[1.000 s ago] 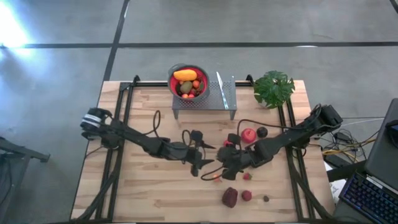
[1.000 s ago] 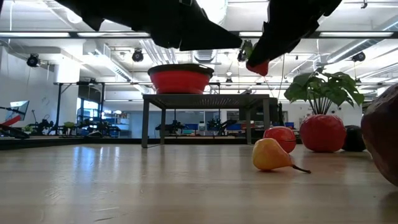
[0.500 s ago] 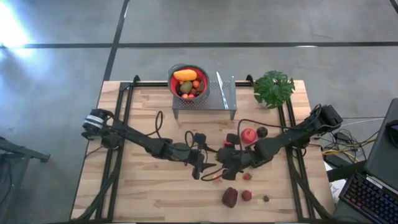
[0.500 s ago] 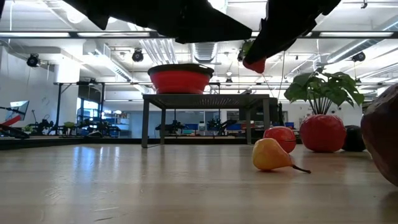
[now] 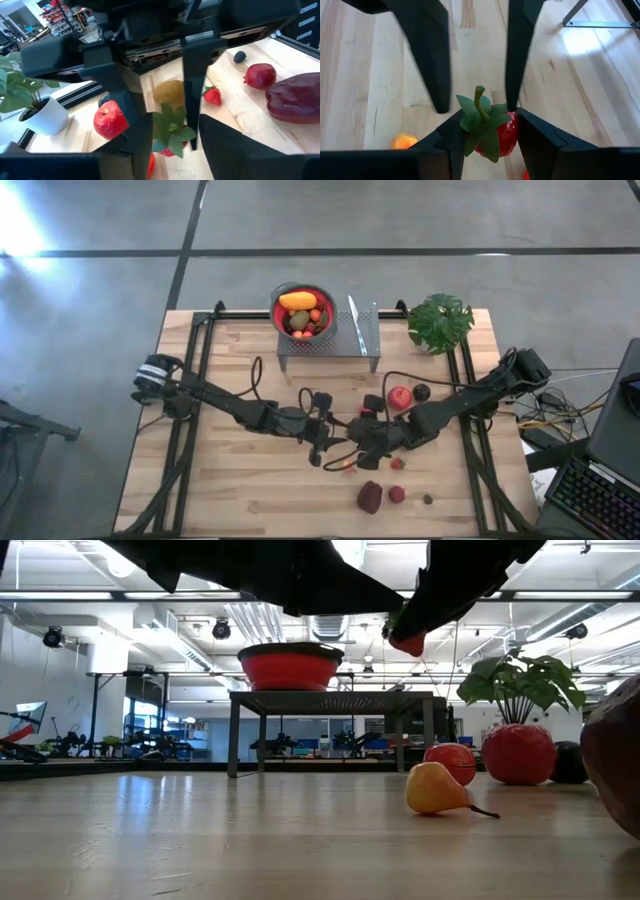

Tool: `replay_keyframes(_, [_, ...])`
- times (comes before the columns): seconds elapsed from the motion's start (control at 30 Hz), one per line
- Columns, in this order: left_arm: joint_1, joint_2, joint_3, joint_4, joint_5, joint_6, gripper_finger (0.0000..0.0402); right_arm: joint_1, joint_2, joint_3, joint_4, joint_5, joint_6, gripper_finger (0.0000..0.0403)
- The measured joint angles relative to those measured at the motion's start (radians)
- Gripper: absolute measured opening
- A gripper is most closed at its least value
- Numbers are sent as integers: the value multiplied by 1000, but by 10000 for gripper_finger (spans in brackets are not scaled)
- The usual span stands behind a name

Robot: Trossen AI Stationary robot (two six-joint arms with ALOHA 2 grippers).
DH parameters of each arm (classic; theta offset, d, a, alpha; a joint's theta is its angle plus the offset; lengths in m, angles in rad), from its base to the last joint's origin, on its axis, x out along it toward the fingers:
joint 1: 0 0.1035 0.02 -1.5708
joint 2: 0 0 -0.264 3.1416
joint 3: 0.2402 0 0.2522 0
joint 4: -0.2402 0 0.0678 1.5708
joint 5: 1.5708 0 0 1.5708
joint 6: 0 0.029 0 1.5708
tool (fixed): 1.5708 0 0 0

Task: Pick & Place Fruit
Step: Put the top red strawberry into the red strainer bowl on the shelf

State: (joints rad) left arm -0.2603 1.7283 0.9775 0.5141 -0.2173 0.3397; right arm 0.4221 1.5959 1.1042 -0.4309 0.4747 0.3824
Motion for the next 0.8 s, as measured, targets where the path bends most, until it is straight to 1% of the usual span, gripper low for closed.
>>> replay_keyframes(0.13, [2,0,0,0,0,0,136,0,0,0,1,15,-4,140])
replay_keyframes(0.33, [3,0,0,0,0,-2,96,0,0,0,1,26,-9,152])
replay_keyframes(0.57, [3,0,0,1,0,-3,51,0,0,0,1,26,-21,139])
replay_keyframes(0.8, [3,0,0,1,0,-3,12,0,0,0,2,26,-21,153])
